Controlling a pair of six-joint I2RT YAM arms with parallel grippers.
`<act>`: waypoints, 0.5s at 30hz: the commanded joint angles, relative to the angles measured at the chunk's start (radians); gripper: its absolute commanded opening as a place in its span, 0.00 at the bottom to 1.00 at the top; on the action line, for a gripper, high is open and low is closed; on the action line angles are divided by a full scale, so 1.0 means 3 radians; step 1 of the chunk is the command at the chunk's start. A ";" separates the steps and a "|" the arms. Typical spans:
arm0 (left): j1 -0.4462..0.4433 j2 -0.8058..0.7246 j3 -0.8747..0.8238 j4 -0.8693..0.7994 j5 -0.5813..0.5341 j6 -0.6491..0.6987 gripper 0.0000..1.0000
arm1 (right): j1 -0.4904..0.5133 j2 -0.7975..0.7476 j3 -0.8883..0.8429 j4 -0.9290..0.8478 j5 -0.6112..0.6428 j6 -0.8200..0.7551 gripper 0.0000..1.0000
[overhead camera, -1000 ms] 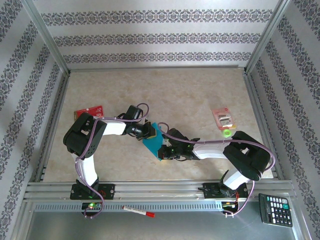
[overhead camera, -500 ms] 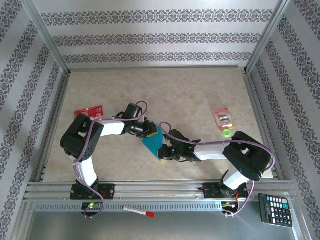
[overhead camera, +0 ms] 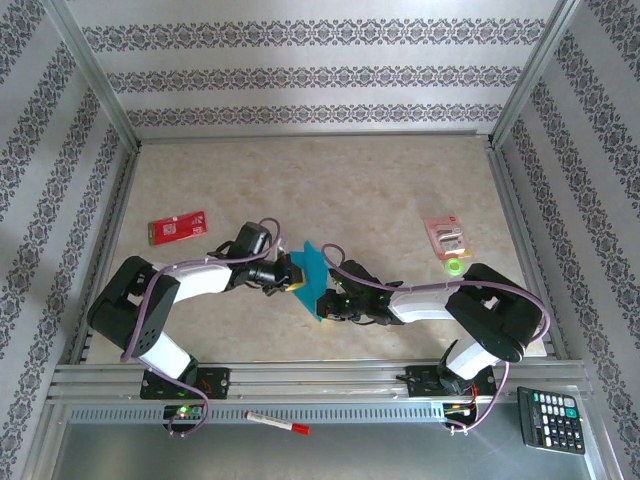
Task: Fold a paper plane with a square sheet of paper (pick it up from the middle)
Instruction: Fourth fold the wing at the center of the table.
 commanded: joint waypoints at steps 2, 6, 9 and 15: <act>-0.0147 0.0052 -0.0065 0.0388 0.0154 -0.0222 0.00 | 0.0014 0.0128 -0.0174 -0.0527 0.0177 0.0000 0.00; -0.0222 0.0176 -0.0077 0.0537 0.0177 -0.0311 0.00 | 0.0006 0.0127 -0.0170 -0.0539 0.0173 -0.0013 0.00; -0.0271 0.0288 -0.0061 0.0600 0.0195 -0.0352 0.00 | 0.0006 0.0103 -0.0171 -0.0558 0.0183 -0.0022 0.00; -0.0306 0.0433 -0.0051 0.0678 0.0226 -0.0401 0.00 | 0.0003 0.0080 -0.0170 -0.0578 0.0189 -0.0030 0.00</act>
